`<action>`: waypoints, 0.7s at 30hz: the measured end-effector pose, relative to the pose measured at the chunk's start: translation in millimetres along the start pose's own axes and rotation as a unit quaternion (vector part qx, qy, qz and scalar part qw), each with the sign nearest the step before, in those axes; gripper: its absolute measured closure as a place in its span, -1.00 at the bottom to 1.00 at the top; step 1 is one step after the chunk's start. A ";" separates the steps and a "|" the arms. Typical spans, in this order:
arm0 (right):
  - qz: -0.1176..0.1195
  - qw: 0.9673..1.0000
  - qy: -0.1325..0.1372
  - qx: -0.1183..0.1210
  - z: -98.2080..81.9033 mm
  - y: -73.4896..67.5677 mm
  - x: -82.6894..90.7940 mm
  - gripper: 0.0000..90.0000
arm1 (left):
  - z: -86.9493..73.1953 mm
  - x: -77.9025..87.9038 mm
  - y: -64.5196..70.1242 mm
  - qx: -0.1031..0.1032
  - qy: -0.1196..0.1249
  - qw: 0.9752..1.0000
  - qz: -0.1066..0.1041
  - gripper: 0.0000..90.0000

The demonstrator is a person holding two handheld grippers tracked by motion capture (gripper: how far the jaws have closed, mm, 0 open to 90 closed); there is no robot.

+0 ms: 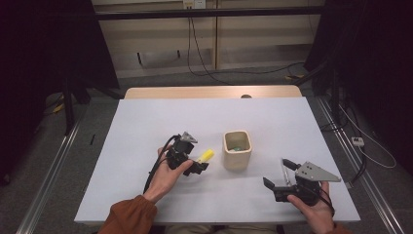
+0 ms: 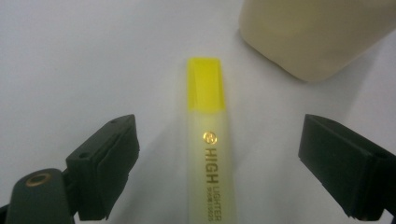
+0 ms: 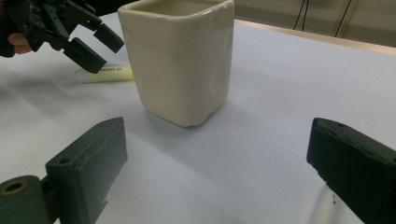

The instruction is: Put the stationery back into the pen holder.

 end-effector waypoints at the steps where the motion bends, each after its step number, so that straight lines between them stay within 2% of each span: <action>1: 0.000 1.000 0.000 0.000 0.0 0.2 -0.1 -0.90 | 2.7 -1.2 -0.2 0.001 -0.002 1.000 -0.003 -0.73; 3: 0.000 1.000 0.000 0.001 0.0 0.5 -0.3 -0.90 | 7.7 -5.1 0.2 0.002 -0.009 1.000 -0.009 -0.72; 6: 0.000 1.000 0.000 0.000 -0.1 0.3 -0.3 -0.90 | 11.5 -16.1 -2.3 0.004 -0.039 0.999 -0.003 -0.72; 9: 0.001 1.000 -0.002 -0.001 -0.8 0.2 -0.8 -0.90 | 15.1 -25.9 -5.8 0.011 -0.046 0.999 0.003 -0.71; 12: 0.001 1.000 -0.001 -0.001 -0.9 0.3 -0.6 -0.90 | 13.0 -32.8 -4.4 0.014 -0.064 0.998 -0.004 -0.69; 14: 0.000 1.000 -0.002 -0.001 -1.0 0.8 -0.2 -0.90 | 11.1 -34.6 -4.0 0.014 -0.069 0.997 -0.009 -0.73; 16: -0.002 1.000 0.000 -0.001 -0.5 0.9 0.1 -0.90 | 10.3 -34.4 -3.7 0.003 -0.073 0.997 0.002 -0.72; 21: 0.000 1.000 0.000 0.001 -0.5 -0.1 -0.1 -0.90 | 9.8 -33.9 -4.1 0.000 -0.074 0.997 0.014 -0.67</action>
Point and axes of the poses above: each handheld gripper's, and its own axes: x roughly backward along the jaws, z roughly out of its top, y roughly to its right, the point moved 8 cm from there along -x, roughly forward along the jaws
